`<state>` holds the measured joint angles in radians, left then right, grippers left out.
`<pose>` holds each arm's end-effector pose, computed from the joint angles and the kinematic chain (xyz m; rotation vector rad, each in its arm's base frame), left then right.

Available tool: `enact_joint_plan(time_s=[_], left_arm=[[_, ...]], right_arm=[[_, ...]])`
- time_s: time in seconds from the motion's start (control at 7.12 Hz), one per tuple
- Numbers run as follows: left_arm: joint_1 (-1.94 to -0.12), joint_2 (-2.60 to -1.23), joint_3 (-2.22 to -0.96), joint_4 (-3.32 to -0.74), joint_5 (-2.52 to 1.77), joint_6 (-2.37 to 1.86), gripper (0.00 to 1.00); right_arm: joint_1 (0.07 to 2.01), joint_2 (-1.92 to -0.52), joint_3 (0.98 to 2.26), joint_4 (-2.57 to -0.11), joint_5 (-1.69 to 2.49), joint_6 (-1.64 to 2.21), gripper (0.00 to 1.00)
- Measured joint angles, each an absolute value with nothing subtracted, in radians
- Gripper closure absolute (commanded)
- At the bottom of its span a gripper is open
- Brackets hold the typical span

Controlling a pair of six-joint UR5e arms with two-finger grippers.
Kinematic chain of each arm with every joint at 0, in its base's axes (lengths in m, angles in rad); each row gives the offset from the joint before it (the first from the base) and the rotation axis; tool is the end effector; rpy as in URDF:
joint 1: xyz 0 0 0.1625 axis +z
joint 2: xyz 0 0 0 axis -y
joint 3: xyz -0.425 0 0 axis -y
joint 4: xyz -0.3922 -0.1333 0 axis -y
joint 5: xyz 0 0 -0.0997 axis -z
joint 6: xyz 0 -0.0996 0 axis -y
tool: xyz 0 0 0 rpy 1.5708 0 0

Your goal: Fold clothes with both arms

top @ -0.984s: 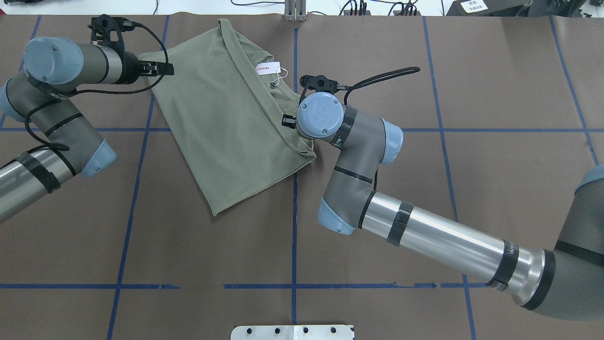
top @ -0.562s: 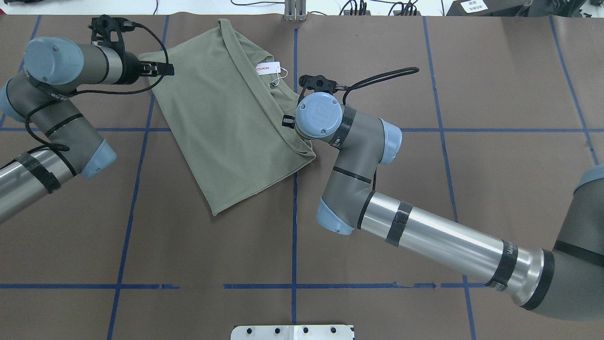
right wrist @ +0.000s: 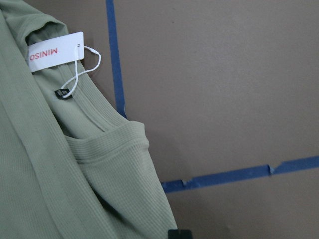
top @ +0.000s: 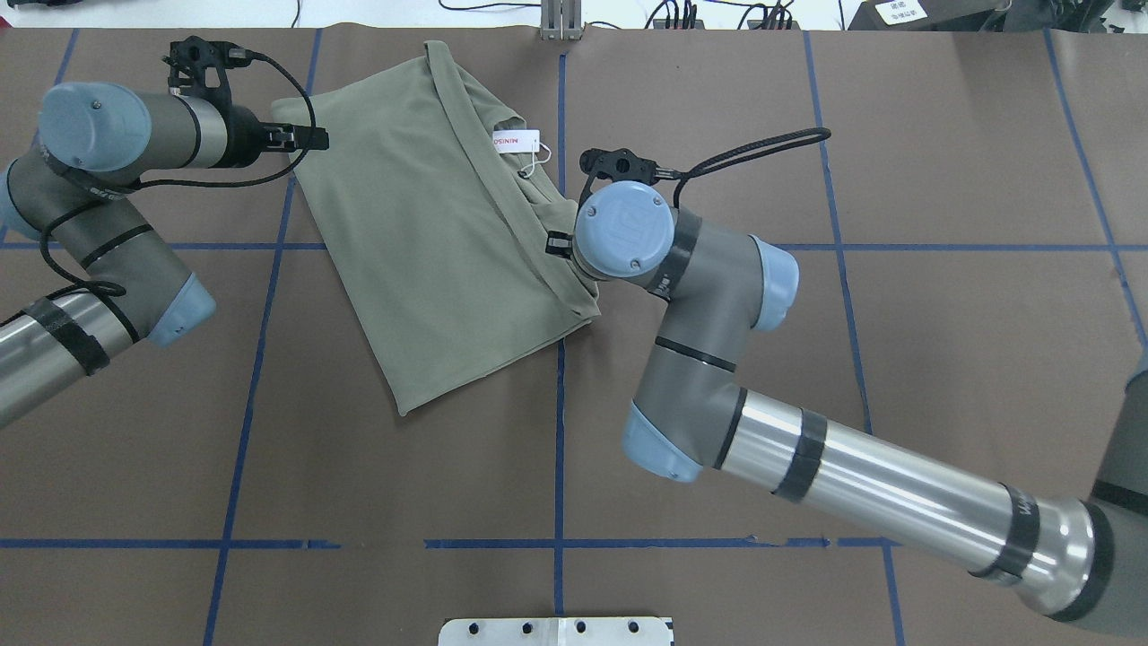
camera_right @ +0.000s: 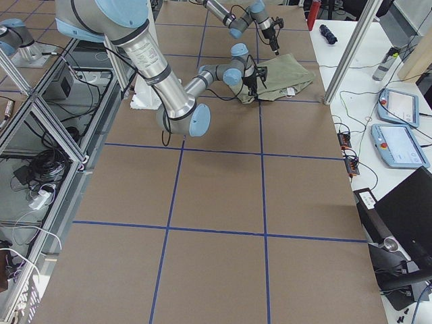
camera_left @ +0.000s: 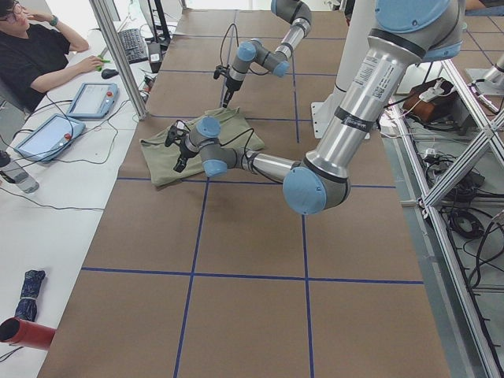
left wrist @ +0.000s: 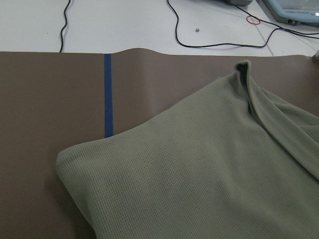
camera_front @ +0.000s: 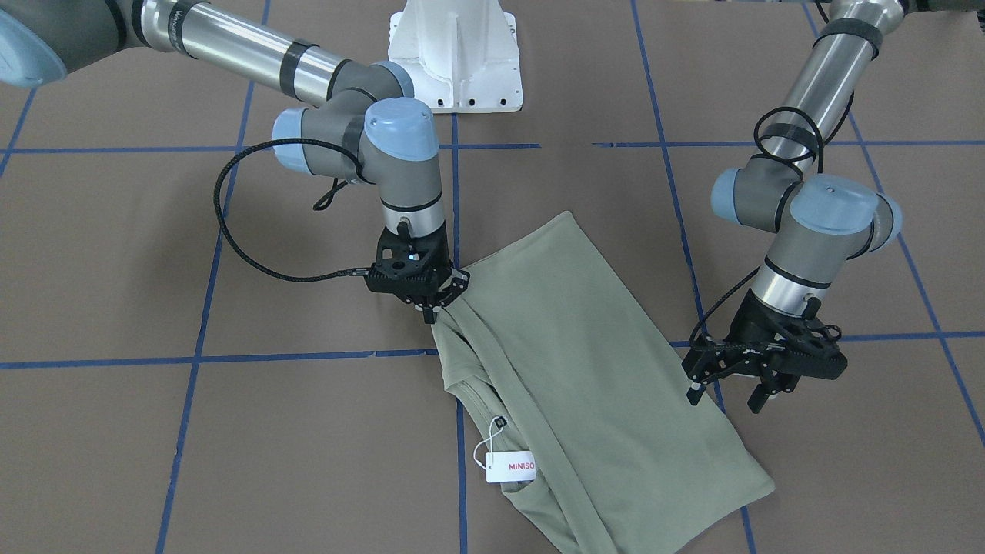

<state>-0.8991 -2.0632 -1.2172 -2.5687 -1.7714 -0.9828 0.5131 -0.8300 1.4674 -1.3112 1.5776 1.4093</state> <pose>0.3592 -0.6341 0.4333 0.6358 0.9552 -0.1623 -0.5814 -0.4798 0.2270 0.2923 -0.8526 0.3246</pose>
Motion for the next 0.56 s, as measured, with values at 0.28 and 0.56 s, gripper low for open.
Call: enact_joint_plan(time_s=[0.28, 0.56], left_arm=[[-0.898, -2.062, -1.218, -2.576, -1.772, -0.983, 0.0], [-0.897, -2.062, -1.22, -2.577, -1.772, -0.983, 0.0]], right_arm=[[0.397, -1.008, 1.769, -1.421, 1.509, 1.464, 1.0], [0.246, -1.133, 1.978, -1.525, 1.383, 1.568, 0.18]])
